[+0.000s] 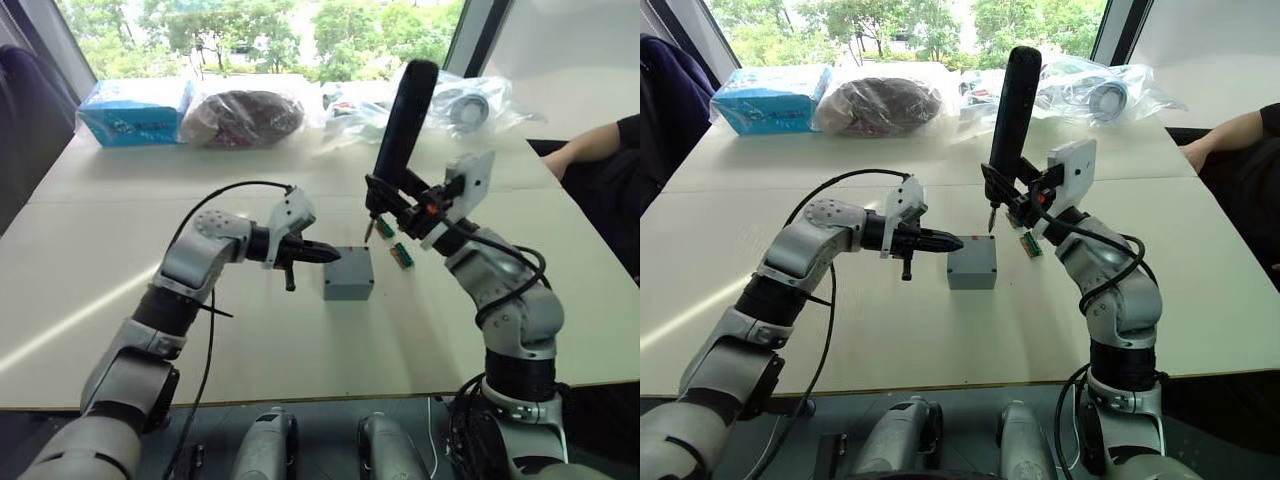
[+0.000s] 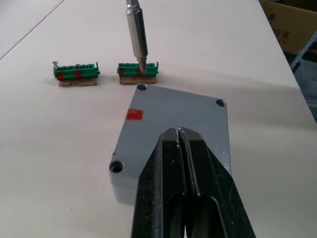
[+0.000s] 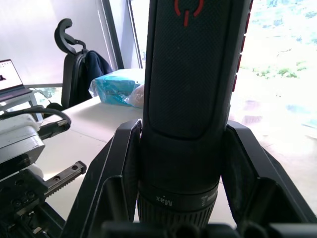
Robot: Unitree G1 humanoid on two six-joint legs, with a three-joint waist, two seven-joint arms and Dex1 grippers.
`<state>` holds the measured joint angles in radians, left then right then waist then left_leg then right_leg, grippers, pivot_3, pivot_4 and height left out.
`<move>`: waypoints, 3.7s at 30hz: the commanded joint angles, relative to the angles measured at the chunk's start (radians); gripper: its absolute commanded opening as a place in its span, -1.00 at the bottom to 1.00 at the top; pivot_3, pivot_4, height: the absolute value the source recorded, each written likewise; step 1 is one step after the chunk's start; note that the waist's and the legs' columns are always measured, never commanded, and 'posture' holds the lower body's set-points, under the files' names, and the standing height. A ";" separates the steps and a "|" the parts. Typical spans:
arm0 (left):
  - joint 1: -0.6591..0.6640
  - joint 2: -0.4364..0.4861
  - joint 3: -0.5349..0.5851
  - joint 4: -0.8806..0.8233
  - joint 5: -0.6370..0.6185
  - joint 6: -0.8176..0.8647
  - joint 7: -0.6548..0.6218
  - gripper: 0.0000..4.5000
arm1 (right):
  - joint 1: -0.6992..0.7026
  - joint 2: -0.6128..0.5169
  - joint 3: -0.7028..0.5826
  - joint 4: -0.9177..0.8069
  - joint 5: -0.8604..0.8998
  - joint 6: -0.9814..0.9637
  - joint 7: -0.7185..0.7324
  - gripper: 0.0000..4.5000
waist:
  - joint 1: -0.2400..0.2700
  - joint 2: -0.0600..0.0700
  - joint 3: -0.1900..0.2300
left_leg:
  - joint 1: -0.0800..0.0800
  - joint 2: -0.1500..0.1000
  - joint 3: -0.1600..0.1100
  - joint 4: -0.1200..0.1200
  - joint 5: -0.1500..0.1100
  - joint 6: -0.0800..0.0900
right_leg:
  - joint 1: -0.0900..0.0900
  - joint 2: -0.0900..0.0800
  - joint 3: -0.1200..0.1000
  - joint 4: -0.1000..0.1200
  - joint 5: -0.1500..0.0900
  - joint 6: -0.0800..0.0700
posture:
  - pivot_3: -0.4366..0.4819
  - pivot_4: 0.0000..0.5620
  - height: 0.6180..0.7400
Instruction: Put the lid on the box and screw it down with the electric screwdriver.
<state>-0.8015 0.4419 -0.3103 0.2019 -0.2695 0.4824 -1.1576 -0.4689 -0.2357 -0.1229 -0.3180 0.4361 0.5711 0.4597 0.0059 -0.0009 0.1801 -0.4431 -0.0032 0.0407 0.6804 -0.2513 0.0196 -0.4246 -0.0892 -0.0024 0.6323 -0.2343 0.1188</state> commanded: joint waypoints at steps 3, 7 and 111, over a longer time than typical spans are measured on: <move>-0.008 -0.015 -0.029 0.046 0.061 -0.076 -0.005 -1.00 | 0.003 0.000 0.014 -0.021 -0.032 -0.107 -0.017 -0.23 | -0.004 0.000 0.000 | 0.000 0.000 0.000 0.000 0.000 0.000 | 0.000 0.000 0.000 0.000 0.000 0.000 | -0.05 -0.47 1.00; -0.003 -0.027 -0.028 0.055 0.075 -0.084 0.006 -1.00 | 0.019 0.003 0.027 -0.006 -0.052 -0.142 -0.025 -0.23 | -0.003 0.000 0.000 | 0.000 0.001 -0.001 0.000 0.000 0.000 | 0.000 0.000 0.000 0.000 0.000 0.000 | -0.05 -0.47 1.00; 0.093 -0.044 -0.026 0.004 0.086 -0.053 0.036 -1.00 | 0.076 -0.062 0.064 0.036 -0.036 -0.158 -0.045 -0.23 | 0.002 -0.008 -0.019 | 0.023 0.001 -0.002 -0.013 -0.002 0.001 | 0.019 -0.006 -0.001 -0.006 -0.004 -0.007 | -0.05 -0.47 1.00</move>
<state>-0.7266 0.3930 -0.3317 0.2097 -0.1917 0.4227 -1.1256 -0.3762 -0.2725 -0.0298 -0.2493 0.3780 0.3677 0.4141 0.0081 -0.0093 0.1609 -0.4204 -0.0021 0.0385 0.6671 -0.2528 0.0207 -0.4055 -0.0954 -0.0033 0.6264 -0.2385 0.1119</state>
